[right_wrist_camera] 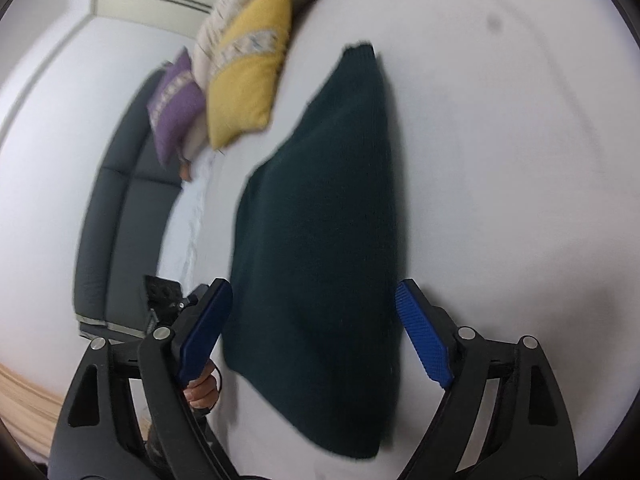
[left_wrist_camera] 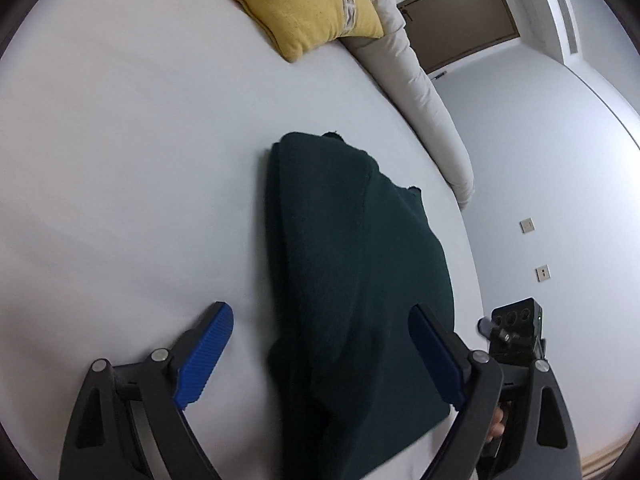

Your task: Fold small clothes

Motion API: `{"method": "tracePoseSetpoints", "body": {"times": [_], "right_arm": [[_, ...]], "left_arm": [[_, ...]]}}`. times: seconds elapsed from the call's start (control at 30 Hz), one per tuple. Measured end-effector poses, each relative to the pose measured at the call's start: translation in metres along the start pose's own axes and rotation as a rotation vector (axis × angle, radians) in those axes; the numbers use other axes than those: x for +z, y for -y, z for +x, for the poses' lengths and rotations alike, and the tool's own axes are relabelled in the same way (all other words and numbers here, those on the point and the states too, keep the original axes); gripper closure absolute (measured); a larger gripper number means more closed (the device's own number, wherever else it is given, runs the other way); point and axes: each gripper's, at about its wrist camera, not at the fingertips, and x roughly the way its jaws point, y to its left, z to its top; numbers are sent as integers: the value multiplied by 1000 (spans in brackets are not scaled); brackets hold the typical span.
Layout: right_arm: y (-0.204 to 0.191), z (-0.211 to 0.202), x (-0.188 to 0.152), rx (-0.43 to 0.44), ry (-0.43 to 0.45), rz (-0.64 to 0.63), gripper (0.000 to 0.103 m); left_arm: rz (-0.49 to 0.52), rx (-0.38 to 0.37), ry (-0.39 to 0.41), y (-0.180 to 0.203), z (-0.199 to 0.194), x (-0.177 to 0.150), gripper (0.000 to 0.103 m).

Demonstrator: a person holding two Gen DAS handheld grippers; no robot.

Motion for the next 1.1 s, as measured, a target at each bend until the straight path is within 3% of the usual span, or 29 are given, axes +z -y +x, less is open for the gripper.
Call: {"method": "tracePoseSetpoints", "body": {"times": [0.1,0.2,0.27,0.47,0.7,0.9,1.1], "right_arm": [[-2,21,10,-28,-36,-15,20],[-2,33,21,-58,-52,-13,27],[-2,40,27,-71,-58,-6,33],[-6,45,30,-109,-38,-39,54],[-55,20,9,-238,8,-173,64],[-94,-28,-35,-182,37,-228,65],[-103,-81,-110,-137,35,-251,65]], "left_arm": [[0,33,-11,8,13,8,14],[2,87,-35,10,24,18,36],[-38,83,-45,3,28,22,58],[-6,105,-56,10,33,23,75],[68,128,-31,40,10,12,79],[156,124,3,77,-43,-29,79],[233,127,-17,97,-88,-92,79]]}}
